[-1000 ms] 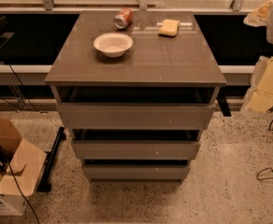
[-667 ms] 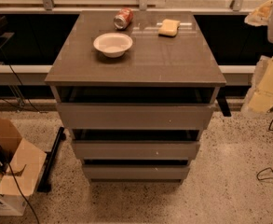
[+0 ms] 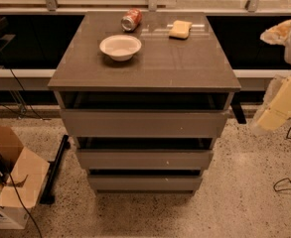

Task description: Open middle drawer

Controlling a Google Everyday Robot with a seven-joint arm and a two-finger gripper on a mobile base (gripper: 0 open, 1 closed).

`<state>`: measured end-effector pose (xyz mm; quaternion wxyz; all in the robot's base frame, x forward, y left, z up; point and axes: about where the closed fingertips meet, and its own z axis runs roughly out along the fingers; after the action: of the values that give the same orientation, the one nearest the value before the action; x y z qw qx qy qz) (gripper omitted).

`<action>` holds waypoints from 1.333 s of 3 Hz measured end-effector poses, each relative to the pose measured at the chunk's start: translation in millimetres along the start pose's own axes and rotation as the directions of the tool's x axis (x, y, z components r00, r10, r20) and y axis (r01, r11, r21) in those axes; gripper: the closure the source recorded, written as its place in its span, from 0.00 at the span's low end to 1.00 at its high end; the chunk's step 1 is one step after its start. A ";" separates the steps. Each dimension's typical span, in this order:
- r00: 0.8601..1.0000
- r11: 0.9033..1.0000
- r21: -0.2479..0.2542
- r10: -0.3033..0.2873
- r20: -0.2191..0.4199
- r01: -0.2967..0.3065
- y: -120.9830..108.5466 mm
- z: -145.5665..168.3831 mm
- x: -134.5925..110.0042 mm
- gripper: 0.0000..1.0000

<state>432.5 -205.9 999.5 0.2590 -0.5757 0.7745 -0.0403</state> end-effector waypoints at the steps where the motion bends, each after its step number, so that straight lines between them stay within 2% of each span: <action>1: 0.997 0.998 -0.043 0.050 0.062 -0.047 5.5 33.7 14.6 0.00; 2: 0.988 0.979 -0.179 0.115 0.104 -0.095 20.0 80.5 34.7 0.00; 3: 0.988 0.979 -0.179 0.115 0.103 -0.096 20.0 80.9 34.8 0.00; 4: 0.989 0.977 -0.184 0.125 0.079 -0.109 32.1 102.8 35.5 0.00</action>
Offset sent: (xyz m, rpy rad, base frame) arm 0.0130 -0.0129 -0.1437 0.2784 0.2872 0.0260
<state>443.4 -203.3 886.6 0.2429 -0.5511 0.7951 0.0709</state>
